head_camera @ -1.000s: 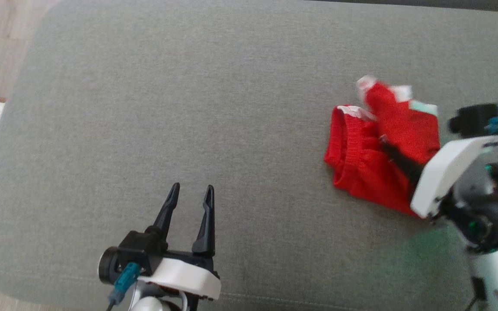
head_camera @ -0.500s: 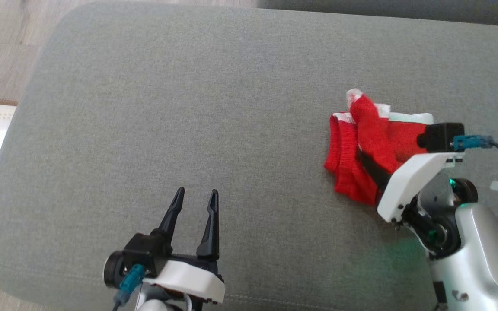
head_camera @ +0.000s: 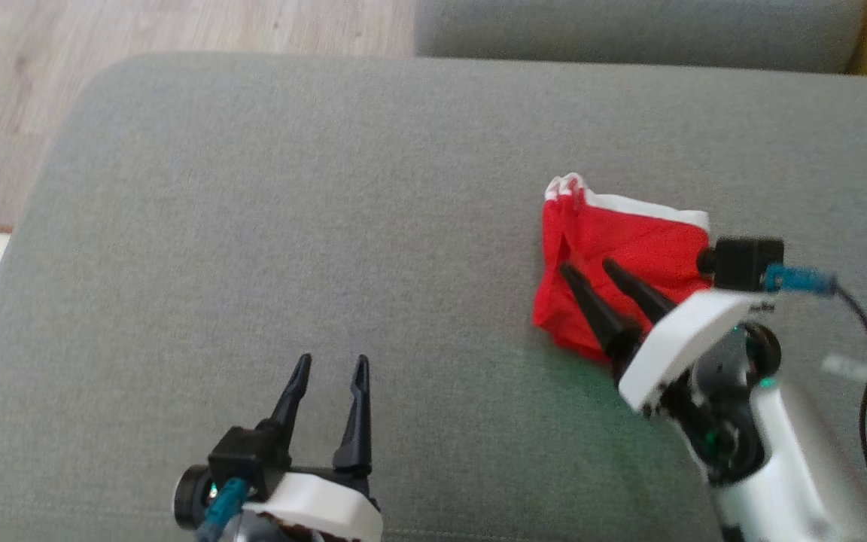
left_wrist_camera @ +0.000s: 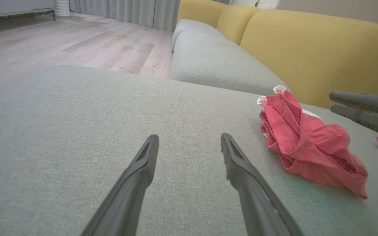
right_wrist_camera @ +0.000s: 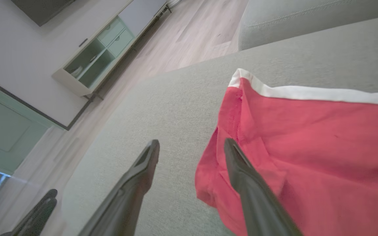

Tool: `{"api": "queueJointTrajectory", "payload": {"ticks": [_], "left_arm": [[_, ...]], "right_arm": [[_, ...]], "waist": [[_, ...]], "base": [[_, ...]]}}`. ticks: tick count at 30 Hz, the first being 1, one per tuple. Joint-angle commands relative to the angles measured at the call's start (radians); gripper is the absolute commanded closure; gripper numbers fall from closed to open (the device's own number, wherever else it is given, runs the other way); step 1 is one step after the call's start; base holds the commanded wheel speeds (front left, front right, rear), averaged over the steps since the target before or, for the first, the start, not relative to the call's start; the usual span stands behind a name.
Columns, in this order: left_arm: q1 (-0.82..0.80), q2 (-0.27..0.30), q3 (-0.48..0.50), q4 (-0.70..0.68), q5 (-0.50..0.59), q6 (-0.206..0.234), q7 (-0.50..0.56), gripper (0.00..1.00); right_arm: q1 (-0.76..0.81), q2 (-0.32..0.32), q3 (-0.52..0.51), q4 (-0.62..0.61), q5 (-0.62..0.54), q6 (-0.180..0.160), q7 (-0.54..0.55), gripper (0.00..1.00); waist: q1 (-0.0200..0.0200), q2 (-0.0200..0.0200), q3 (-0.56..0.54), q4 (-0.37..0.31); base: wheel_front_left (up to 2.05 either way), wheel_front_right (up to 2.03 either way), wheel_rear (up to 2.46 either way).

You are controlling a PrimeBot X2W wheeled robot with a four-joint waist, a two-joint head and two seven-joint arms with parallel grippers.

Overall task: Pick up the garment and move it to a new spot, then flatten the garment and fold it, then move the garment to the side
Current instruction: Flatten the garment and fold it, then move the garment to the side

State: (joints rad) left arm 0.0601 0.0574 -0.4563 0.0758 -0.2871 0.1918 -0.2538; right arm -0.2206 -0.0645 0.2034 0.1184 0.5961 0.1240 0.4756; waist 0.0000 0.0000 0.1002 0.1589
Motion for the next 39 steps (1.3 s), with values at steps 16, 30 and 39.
{"api": "queueJointTrajectory", "payload": {"ticks": [16,30,39], "left_arm": [[0.075,-0.007,0.118,-0.036,0.03,-0.023,-0.008,0.0],[0.089,-0.007,0.145,-0.038,0.056,-0.039,-0.008,0.0],[0.031,-0.007,0.098,-0.033,0.056,-0.039,-0.008,0.0]], "right_arm": [[0.291,-0.052,-0.193,-0.075,-0.448,0.007,-0.449,0.0],[0.226,-0.003,-0.227,0.067,-0.49,0.007,-0.552,1.0],[-0.021,0.001,-0.153,0.303,-0.483,0.007,-0.525,1.0]], "waist": [[0.0,0.0,-0.13,-0.071],[0.0,0.0,-0.1,-0.043],[0.0,0.0,-0.003,0.019]], "base": [[0.0,0.0,0.0],[0.0,0.0,0.0],[0.0,0.0,0.0]]}}
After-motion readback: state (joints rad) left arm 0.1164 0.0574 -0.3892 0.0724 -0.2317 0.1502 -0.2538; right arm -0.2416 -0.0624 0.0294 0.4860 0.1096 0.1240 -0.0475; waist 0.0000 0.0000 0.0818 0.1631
